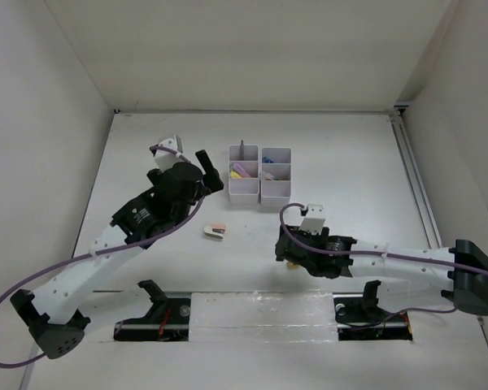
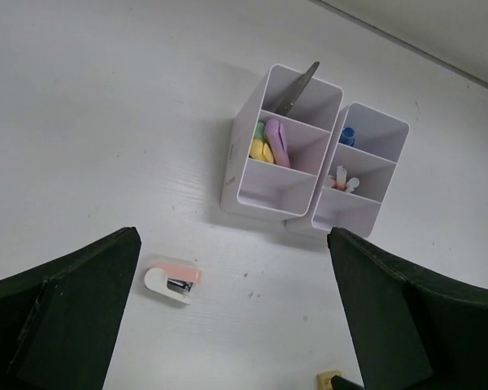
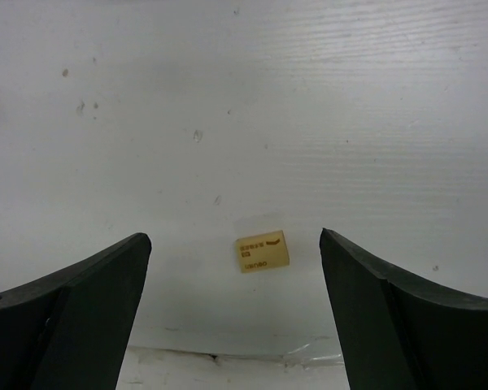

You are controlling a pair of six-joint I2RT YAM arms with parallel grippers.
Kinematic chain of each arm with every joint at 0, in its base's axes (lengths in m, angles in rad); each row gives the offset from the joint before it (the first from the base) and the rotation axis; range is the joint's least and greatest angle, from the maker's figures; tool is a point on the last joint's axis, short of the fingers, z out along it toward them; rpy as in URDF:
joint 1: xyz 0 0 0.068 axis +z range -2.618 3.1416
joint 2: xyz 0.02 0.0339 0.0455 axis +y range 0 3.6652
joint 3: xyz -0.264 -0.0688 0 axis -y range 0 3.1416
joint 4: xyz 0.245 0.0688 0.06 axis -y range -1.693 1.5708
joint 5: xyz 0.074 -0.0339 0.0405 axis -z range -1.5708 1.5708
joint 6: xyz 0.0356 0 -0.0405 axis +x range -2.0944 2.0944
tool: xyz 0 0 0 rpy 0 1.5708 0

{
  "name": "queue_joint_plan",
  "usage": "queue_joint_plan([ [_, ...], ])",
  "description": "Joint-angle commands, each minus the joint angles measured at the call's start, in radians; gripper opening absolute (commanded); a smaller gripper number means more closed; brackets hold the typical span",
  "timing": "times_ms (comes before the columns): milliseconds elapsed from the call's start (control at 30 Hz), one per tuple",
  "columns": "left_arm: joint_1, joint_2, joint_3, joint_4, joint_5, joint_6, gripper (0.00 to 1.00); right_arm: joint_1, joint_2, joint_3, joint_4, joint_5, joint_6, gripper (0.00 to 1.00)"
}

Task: Sort the stationery into containers
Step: Pick up the stationery from the center of the board.

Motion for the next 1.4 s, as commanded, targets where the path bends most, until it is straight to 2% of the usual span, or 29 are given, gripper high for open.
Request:
queue_joint_plan([
  [0,0.001,-0.045,-0.001,-0.092,0.046,0.008,1.0,-0.004,-0.022,-0.041,0.099,-0.078,-0.033,0.89],
  [200,0.001,-0.139,-0.035,-0.095,0.153,0.113,1.0,-0.004,0.062,-0.059,0.12,-0.135,-0.033,0.89],
  [533,0.001,-0.222,-0.144,-0.064,0.156,0.155,1.0,-0.014,0.196,-0.059,0.136,-0.172,-0.015,0.86],
  [633,0.001,-0.222,-0.144,-0.064,0.176,0.156,1.0,-0.038,0.216,-0.078,0.188,-0.24,-0.026,0.82],
  [733,0.001,-0.231,-0.153,-0.054,0.185,0.165,1.0,-0.038,0.239,-0.119,0.265,-0.308,-0.036,0.71],
  [767,0.001,-0.24,-0.153,-0.054,0.186,0.165,1.0,-0.038,0.248,-0.119,0.265,-0.308,-0.036,0.69],
  [867,0.001,-0.25,-0.153,-0.043,0.186,0.174,1.0,-0.038,0.283,-0.107,0.245,-0.305,-0.036,0.55],
  [900,0.001,-0.26,-0.153,-0.043,0.186,0.174,1.0,-0.038,0.292,-0.095,0.245,-0.305,-0.036,0.41],
  [1000,0.001,-0.26,-0.153,-0.043,0.196,0.174,1.0,-0.038,0.293,-0.084,0.216,-0.291,-0.036,0.15],
  [1033,0.001,-0.269,-0.153,-0.043,0.196,0.174,1.0,-0.038,0.293,-0.084,0.216,-0.291,-0.036,0.12],
  [1067,0.001,-0.269,-0.153,-0.043,0.196,0.174,1.0,-0.038,0.293,-0.084,0.205,-0.291,-0.027,0.05],
  [1233,0.001,-0.269,-0.162,-0.034,0.196,0.174,1.0,-0.038,0.237,-0.075,0.206,-0.291,-0.041,0.0],
  [1367,0.001,-0.269,-0.162,-0.034,0.196,0.174,1.0,-0.038,0.173,-0.008,0.243,-0.235,-0.101,0.0],
])
